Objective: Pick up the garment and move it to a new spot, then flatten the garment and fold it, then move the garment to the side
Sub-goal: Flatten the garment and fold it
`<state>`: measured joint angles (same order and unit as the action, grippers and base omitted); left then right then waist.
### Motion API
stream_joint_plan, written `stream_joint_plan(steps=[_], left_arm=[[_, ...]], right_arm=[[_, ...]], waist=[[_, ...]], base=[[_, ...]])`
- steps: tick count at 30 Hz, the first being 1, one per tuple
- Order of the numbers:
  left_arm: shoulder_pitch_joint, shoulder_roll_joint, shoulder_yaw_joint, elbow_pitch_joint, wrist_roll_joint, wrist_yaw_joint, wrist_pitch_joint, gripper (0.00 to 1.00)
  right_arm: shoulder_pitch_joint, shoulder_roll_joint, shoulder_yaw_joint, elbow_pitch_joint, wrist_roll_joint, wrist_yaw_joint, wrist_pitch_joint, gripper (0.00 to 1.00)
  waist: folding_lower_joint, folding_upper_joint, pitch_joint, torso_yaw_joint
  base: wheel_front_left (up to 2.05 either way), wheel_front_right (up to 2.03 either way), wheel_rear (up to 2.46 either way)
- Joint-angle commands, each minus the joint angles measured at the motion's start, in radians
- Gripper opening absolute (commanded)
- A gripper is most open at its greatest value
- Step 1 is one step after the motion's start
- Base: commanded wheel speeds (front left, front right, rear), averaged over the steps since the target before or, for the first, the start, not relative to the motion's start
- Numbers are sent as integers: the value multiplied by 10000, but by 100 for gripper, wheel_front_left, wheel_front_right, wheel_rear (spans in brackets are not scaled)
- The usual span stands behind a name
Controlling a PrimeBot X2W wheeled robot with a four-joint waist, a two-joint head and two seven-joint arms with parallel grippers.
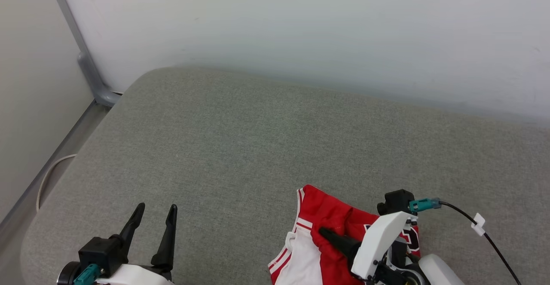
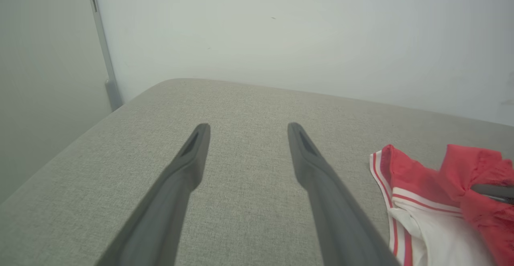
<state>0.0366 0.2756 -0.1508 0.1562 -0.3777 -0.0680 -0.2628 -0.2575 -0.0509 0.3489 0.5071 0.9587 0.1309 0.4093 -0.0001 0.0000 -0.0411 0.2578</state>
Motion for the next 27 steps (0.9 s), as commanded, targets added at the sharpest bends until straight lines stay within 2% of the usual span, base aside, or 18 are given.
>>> stream_joint_plan(steps=[1, 2, 6, 11, 17, 19, 22, 27], left_arm=[[-77, -27, 15, 4, 52, -32, -25, 100], [-84, -36, 25, 11, 44, -37, -25, 100], [-99, -60, 44, 45, 63, -48, -25, 100], [-82, -64, 98, -4, 124, -65, -25, 100], [36, -148, 130, -167, 169, -90, -25, 100], [53, -225, 177, -269, 116, -109, -24, 100], [47, -288, 226, -449, 162, -153, -24, 100], [-43, -514, 346, -736, 214, -237, -24, 100]], right_arm=[[-261, 15, 134, 214, -27, -5, -166, 44], [-378, 17, 254, 431, -64, -5, -280, 100], [-711, 12, 844, 880, 241, -5, -541, 100], [-1074, 12, 1627, 605, 1117, -5, -646, 100], [-1807, 10, 1734, 346, 1335, -5, -870, 100], [-2143, 7, 1484, 323, 892, -5, -1036, 100], [-2543, -25, 955, 74, -437, -5, -1365, 100], [-2519, -1128, 320, -1320, -3377, -5, -2142, 100]], waist=[[1, 0, 45, 37], [1, 0, 62, 55], [1, 0, 96, 84], [1, 0, -6, -28], [1, 0, -133, -358], [1, 0, -156, -500], [1, 0, -143, -717], [1, 0, -100, -1024]], base=[[0, 0, 0], [0, 0, 0], [0, 0, 0], [0, 0, 0], [0, 0, 0], [0, 0, 0], [0, 0, 0], [0, 0, 0]])
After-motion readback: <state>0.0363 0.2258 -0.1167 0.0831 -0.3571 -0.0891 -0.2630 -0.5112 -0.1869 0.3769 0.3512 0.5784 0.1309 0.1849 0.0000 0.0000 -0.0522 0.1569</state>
